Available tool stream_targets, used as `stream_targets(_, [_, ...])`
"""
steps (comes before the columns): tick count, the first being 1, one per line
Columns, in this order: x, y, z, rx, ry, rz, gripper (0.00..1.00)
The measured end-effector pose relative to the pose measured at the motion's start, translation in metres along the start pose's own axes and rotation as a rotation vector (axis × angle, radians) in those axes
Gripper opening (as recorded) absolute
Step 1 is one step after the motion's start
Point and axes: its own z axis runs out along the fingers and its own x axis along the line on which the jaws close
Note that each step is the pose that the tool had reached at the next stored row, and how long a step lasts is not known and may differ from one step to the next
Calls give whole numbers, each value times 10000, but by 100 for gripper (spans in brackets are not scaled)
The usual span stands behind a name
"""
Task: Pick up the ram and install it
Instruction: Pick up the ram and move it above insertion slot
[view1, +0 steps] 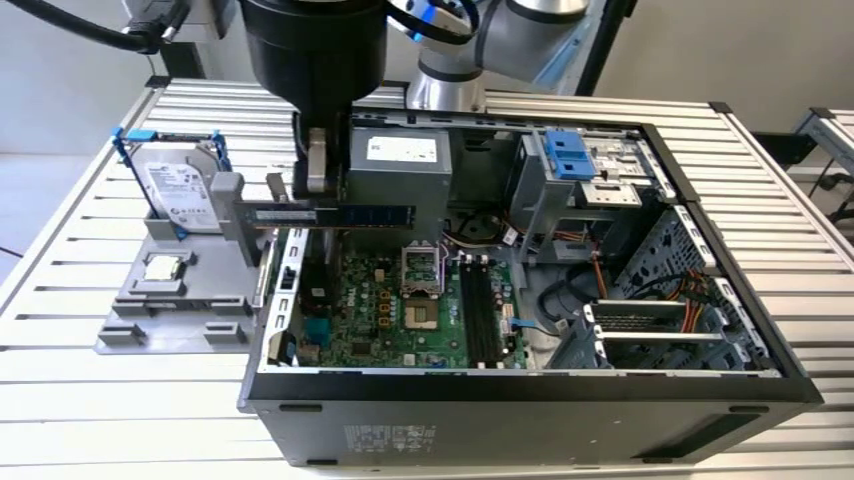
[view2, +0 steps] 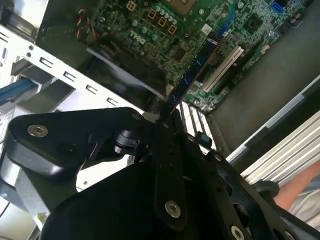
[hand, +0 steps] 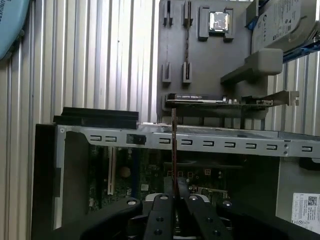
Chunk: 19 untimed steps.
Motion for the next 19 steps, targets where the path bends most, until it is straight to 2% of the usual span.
stream_targets(7, [5, -230, -9, -12, 0, 1, 0])
stream_targets(19, [16, -691, -28, -32, -1, 0, 0])
